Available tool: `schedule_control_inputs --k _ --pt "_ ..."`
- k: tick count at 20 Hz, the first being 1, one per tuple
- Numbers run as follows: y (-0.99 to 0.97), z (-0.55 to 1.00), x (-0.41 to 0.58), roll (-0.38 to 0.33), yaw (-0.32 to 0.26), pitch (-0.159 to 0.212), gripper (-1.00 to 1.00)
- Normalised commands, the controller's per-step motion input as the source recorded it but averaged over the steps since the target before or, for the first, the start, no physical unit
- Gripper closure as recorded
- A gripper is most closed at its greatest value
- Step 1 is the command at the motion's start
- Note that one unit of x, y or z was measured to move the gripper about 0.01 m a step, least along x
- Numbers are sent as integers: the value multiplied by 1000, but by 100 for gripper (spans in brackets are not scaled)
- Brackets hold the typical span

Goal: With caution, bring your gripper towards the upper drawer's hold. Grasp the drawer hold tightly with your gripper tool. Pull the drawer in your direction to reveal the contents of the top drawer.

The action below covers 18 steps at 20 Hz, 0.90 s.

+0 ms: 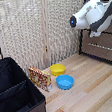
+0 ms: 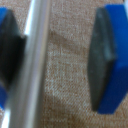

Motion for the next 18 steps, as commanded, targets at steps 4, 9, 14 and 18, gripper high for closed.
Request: schedule_control_inputs --k 4,9,14,18 --pt "187 0 -24 -27 -32 0 100" --pt "729 -16 -3 0 -29 0 100" --pt "961 -146 10 -1 -39 0 100" --pt "980 -212 53 -11 -33 0 100"
